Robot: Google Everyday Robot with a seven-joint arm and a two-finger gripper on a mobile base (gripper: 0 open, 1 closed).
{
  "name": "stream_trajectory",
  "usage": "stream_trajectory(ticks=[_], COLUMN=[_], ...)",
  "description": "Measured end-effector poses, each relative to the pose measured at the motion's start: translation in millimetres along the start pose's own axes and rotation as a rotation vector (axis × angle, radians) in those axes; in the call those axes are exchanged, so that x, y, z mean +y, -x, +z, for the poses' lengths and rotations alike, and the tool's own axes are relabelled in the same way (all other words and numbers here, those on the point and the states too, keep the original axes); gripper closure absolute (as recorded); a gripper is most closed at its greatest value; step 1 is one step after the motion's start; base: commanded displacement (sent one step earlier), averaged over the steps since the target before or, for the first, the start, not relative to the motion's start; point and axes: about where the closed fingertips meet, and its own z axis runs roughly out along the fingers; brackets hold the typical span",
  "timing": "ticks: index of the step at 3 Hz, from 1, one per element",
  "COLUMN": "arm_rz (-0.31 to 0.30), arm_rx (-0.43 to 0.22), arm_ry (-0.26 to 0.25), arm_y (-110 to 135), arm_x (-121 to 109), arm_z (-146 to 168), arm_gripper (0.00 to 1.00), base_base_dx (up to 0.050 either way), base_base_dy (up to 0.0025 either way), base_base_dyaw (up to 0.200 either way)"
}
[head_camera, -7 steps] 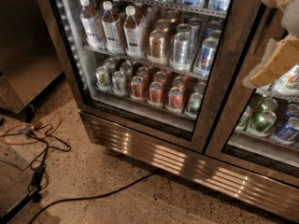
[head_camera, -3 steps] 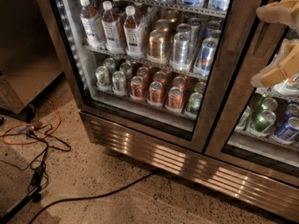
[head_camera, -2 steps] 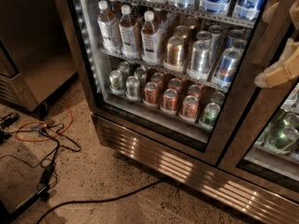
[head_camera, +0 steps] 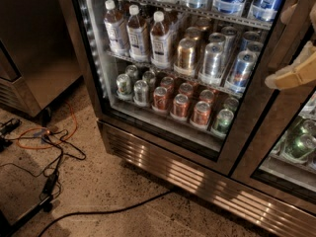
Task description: Open left fridge door
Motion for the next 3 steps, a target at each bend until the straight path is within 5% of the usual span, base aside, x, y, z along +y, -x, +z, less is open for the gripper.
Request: stream_trajectory(ticks=[3], arm_rz=[0.002], arm_rx=[0.015], arm_ry=[0.007], arm_y=[-4.3], arm_x=[-1.0], arm_z=[-3.8], arm_gripper=[0.89], base_base_dx=[0.000], base_base_dy=[0.00000], base_base_dyaw=[0.000])
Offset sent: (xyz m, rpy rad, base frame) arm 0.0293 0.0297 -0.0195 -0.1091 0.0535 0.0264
